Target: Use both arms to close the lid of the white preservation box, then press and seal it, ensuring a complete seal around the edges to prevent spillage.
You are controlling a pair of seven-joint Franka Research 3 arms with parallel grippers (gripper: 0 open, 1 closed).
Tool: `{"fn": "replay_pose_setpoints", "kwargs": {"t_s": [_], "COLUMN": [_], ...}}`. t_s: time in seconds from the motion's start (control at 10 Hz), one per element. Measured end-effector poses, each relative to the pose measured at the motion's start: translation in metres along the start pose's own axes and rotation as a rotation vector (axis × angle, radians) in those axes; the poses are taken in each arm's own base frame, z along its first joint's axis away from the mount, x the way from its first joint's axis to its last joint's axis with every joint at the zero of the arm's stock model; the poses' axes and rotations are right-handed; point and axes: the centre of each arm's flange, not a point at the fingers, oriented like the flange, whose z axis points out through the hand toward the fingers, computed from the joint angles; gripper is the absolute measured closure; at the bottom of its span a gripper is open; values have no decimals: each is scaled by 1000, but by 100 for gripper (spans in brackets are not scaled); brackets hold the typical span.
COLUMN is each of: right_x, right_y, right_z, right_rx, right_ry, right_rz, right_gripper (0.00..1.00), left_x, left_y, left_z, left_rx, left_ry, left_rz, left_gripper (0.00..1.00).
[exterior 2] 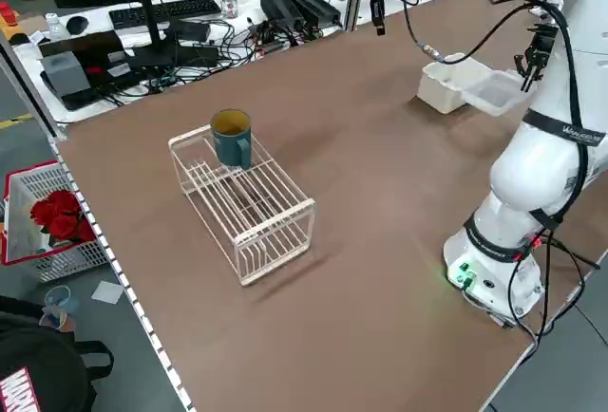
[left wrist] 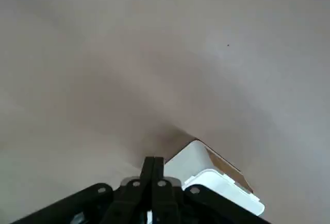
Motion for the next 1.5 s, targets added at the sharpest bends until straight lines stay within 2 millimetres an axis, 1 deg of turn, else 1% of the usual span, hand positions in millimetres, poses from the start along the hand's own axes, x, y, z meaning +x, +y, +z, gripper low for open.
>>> {"fn": "replay_pose_setpoints", "kwargs": {"t_s": [0.5,0.7,0.9,1.1,1.2,1.3,1.5], "right_x": [-8,-11,-14,-9,-3,6,19], "right_y": [-18,-28,-41,-62,-77,-92,-118], "right_z": [-28,-46,-71,-101,-115,-124,-131], "right_rx": [-37,-36,-15,32,59,80,98], "right_ry": [3,-3,-14,-35,-49,-61,-83], "right_rz": [35,47,59,83,98,111,133], "right_gripper": [95,95,95,96,96,96,95], "left_x": [-7,-7,-6,-6,-5,-4,-2], "left_y": [7,9,8,8,7,6,5], "left_z": [-2,-5,-6,-6,-6,-6,-7], "left_rx": [-9,-16,-17,-17,-18,-18,-19], "left_ry": [3,8,9,9,9,10,10], "left_rz": [-4,-20,-22,-23,-25,-27,-31], "left_gripper": [99,99,99,99,99,99,99]}}
